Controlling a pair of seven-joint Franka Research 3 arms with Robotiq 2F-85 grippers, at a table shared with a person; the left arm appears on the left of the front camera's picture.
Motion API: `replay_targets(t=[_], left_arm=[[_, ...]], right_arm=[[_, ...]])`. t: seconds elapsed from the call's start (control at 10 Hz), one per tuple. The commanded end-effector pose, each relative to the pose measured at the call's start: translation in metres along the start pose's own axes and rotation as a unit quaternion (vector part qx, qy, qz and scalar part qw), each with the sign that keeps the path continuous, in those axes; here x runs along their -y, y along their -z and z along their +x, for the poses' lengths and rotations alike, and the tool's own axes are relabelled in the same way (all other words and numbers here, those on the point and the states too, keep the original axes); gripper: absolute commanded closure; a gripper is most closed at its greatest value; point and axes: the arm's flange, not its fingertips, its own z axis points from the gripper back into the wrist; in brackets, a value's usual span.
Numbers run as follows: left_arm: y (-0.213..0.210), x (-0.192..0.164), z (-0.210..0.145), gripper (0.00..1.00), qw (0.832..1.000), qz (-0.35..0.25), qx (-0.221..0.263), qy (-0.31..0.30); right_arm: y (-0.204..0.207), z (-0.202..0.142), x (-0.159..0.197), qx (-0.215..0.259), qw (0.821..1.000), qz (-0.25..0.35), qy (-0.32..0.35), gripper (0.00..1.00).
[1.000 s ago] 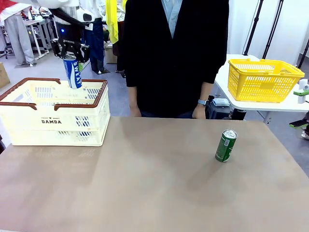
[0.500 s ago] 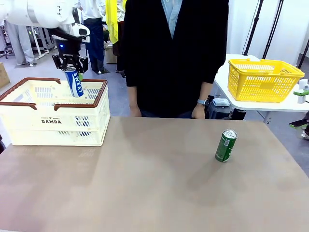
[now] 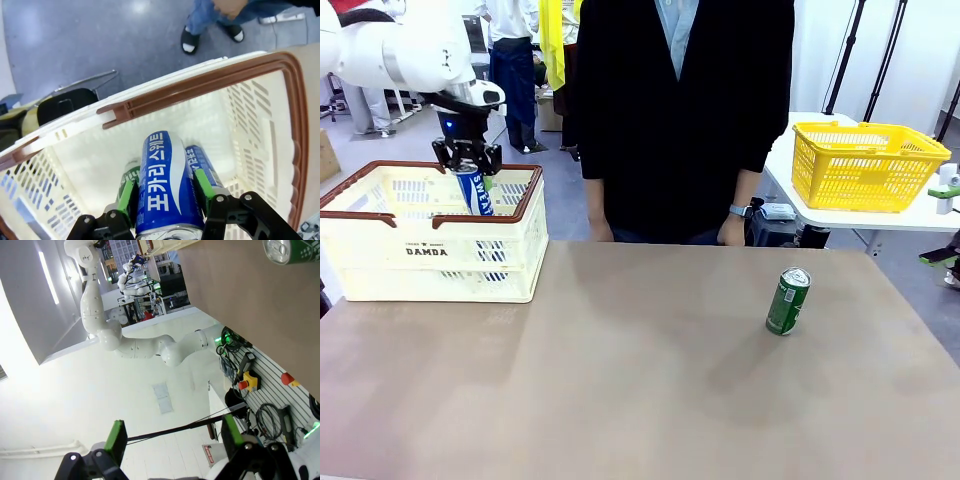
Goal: Place the drinks into the Shopping basket.
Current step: Pick up one drink and place it into the Shopping basket.
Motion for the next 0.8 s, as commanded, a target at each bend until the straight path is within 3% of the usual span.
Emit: replay_targets(t=[0.0, 0.5, 0.6, 0.7], left_arm=[[0.004, -0.005, -0.001, 1.00, 1.000, -0.006, 0.003, 0.010], [0.020, -0.006, 0.002, 1.00, 0.999, -0.014, -0.033, 0.005], [0.021, -0.005, 0.002, 0.98, 0.999, -0.015, -0.036, 0.005], [0.022, -0.004, 0.003, 0.90, 0.999, -0.014, -0.038, 0.005]], right_arm=[[-0.001, -0.002, -0.004, -0.004, 1.000, -0.003, 0.009, 0.00], [-0.001, -0.002, -0.004, -0.004, 1.000, -0.003, 0.009, 0.00], [-0.001, -0.002, -0.004, -0.004, 1.000, -0.003, 0.009, 0.00], [-0.001, -0.002, -0.004, -0.004, 1.000, -0.003, 0.009, 0.00]])
